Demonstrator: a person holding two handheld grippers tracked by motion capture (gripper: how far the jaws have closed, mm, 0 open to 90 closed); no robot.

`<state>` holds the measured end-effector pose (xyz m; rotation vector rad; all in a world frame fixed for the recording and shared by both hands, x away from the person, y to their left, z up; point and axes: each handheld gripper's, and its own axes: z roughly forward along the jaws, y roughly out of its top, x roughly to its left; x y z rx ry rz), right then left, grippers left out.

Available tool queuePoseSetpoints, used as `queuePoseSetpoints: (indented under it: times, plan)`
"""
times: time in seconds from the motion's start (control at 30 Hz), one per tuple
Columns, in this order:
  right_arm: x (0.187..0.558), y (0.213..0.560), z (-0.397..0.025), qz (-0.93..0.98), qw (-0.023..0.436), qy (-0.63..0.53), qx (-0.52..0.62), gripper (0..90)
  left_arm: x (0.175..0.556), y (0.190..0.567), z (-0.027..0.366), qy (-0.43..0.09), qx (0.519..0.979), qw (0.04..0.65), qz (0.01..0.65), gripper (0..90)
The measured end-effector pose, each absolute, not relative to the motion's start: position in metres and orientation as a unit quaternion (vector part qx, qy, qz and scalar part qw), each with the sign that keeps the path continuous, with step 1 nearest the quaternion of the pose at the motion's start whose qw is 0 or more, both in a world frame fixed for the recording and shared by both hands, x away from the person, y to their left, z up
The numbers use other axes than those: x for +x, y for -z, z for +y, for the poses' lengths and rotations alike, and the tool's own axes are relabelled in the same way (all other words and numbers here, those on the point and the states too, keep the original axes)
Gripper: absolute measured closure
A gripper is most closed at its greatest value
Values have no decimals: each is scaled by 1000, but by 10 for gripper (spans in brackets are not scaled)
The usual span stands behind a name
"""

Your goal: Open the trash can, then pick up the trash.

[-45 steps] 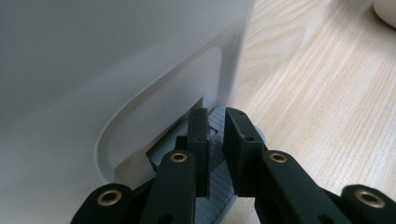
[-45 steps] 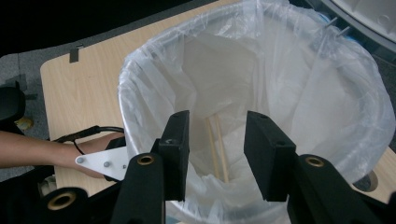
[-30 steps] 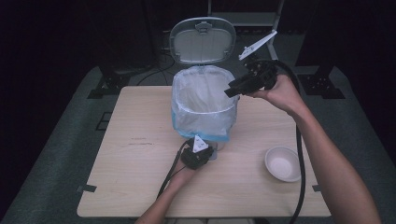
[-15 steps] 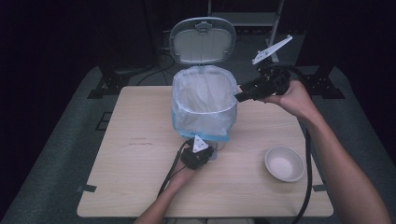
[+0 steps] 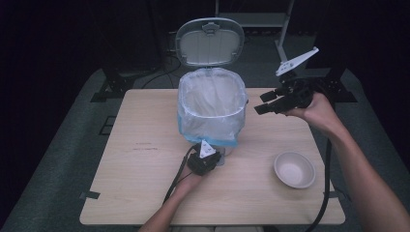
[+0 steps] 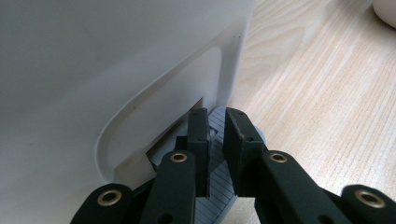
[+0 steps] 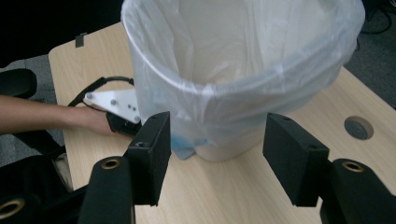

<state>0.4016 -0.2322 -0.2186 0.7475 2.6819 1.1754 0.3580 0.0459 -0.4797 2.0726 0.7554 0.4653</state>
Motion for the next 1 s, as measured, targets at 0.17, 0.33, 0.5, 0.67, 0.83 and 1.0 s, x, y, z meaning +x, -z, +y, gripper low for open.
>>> queuePoseSetpoints:
  times: [0.17, 0.33, 0.5, 0.67, 0.83, 1.0]
  plan:
    - [393, 229, -250, 881, 63, -393, 256, 389, 358, 479, 46, -186, 831, 428, 303, 809]
    - [386, 240, -263, 876, 66, -400, 261, 387, 358, 479, 46, -186, 831, 428, 304, 809]
    - [380, 250, -271, 877, 68, -397, 261, 385, 358, 479, 46, -186, 831, 427, 304, 809]
    - [374, 261, -278, 876, 66, -400, 263, 377, 358, 479, 46, -186, 831, 427, 304, 809]
    - [368, 269, -287, 872, 66, -404, 270, 376, 358, 479, 46, -186, 831, 427, 304, 809]
    - [364, 274, -293, 868, 64, -409, 273, 375, 358, 479, 46, -186, 831, 427, 304, 809]
